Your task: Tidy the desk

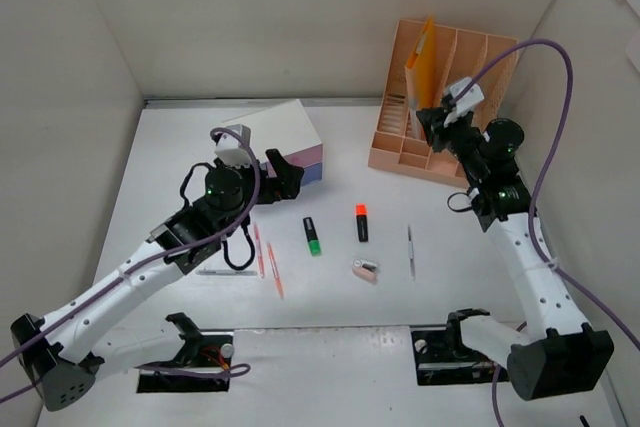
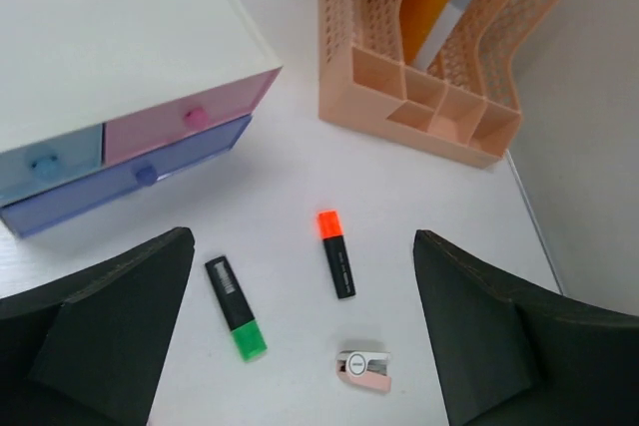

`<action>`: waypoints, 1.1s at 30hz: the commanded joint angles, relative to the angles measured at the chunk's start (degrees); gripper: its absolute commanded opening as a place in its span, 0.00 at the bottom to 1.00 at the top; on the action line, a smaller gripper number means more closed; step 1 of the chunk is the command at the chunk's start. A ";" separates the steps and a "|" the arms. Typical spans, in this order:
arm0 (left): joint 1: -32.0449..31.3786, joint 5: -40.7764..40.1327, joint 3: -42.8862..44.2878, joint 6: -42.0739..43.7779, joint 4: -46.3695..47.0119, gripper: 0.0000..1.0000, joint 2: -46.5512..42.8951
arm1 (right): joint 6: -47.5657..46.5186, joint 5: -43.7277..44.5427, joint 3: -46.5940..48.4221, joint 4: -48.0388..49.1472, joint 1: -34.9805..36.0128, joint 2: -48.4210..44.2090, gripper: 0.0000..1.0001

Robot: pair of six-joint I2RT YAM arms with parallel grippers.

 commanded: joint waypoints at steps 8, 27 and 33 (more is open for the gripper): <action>4.25 2.24 -0.16 -5.83 -9.35 0.11 -0.64 | 0.15 -12.92 2.61 -25.95 -0.37 -3.57 0.56; 2.41 -4.88 -1.57 -18.23 -31.25 0.87 -16.56 | 15.27 -4.67 -3.28 -23.76 10.45 4.17 0.94; 1.27 -4.36 -3.41 -18.23 -30.64 0.87 -21.63 | 22.74 -4.74 -3.28 -16.74 15.63 8.90 0.31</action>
